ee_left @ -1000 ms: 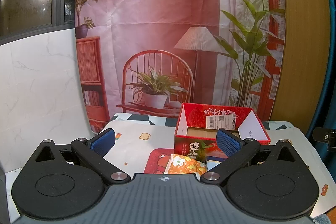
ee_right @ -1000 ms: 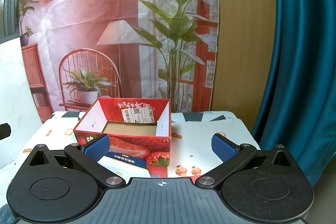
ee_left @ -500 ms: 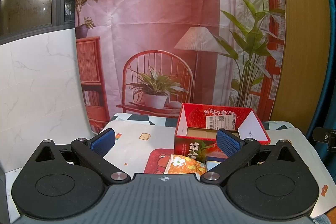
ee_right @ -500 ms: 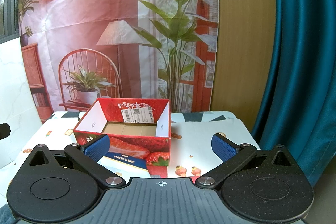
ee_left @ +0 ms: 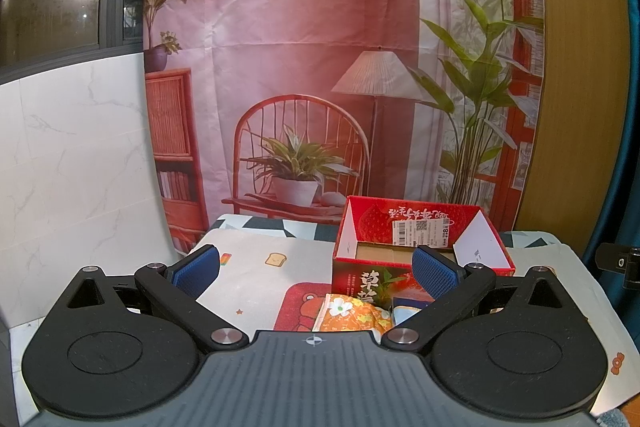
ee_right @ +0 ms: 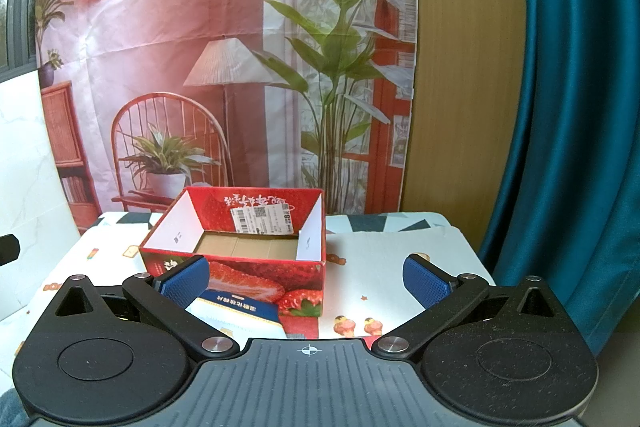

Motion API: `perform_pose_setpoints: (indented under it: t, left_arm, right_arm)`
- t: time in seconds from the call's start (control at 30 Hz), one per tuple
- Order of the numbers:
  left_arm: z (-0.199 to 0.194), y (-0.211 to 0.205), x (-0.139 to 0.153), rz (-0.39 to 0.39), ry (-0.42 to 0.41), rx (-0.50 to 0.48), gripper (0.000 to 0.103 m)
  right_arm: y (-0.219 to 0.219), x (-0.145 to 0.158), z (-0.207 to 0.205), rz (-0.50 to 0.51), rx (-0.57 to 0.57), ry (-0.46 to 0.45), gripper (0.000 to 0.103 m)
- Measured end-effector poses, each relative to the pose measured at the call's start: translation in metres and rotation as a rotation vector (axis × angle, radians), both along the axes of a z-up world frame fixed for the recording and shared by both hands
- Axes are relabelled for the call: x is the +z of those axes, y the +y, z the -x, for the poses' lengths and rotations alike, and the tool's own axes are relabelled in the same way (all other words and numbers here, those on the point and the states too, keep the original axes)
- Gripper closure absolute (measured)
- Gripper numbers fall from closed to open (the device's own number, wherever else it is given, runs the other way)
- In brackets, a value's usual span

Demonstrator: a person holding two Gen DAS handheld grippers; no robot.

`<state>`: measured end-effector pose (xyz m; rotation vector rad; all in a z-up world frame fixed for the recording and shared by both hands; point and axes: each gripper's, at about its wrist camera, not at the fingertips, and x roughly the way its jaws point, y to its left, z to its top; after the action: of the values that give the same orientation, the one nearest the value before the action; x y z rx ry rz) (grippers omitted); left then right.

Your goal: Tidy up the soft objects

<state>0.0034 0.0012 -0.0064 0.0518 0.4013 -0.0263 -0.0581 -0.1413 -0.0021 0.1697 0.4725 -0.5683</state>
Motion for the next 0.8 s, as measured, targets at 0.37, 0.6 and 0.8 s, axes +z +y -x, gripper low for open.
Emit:
perform_pose_setpoints:
  t: [0.37,0.6,0.8]
  left_arm:
    - [-0.007,0.002,-0.016,0.029,0.059,-0.024,0.0]
    - [-0.022,0.001,-0.045,-0.003,0.155,-0.042,0.0]
    - [-0.045,0.012,-0.083,0.052,0.319,-0.073,0.0]
  right_arm:
    - [-0.003,-0.015,0.002,-0.037,0.015,-0.025,0.0]
    - [-0.012,-0.034,0.005,-0.073,0.074,-0.118,0.0]
    - [-0.015,-0.07,-0.006,-0.123,0.122,-0.055,0.0]
